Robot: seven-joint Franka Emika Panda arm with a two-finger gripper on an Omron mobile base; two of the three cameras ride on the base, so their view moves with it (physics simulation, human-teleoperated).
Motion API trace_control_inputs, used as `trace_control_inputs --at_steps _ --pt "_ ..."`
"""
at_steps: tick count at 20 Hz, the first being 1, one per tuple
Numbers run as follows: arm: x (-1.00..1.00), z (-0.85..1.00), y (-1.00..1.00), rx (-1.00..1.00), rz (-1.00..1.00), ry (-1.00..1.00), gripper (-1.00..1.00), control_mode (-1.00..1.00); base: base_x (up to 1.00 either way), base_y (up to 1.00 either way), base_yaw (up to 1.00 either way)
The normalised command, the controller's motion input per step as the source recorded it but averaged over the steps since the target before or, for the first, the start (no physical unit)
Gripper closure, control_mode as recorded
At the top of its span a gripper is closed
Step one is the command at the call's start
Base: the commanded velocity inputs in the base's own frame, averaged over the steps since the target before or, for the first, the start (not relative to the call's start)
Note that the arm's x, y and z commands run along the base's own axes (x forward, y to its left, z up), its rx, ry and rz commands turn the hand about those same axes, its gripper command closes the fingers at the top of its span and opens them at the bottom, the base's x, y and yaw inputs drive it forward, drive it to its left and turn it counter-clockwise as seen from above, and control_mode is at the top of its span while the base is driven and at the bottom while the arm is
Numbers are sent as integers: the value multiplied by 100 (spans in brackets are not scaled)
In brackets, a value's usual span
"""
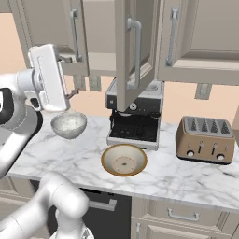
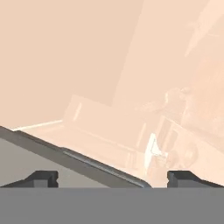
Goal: Open the cabinet. Pick the bowls from the counter and place them in the cabinet. Then close the cabinet.
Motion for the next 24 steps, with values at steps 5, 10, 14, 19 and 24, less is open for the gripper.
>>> trace_control_inputs --at_steps 5,10,14,19,24 --pt "51 0 -28 0 0 9 -100 -100 0 0 0" --pt "37 0 -48 1 0 3 -100 -100 0 0 0" --pt "43 -1 -47 0 0 2 -100 -100 0 0 0" --pt "46 -10 -48 0 0 0 -100 -100 0 0 0" --pt "41 -21 -53 0 0 0 -100 -100 0 0 0"
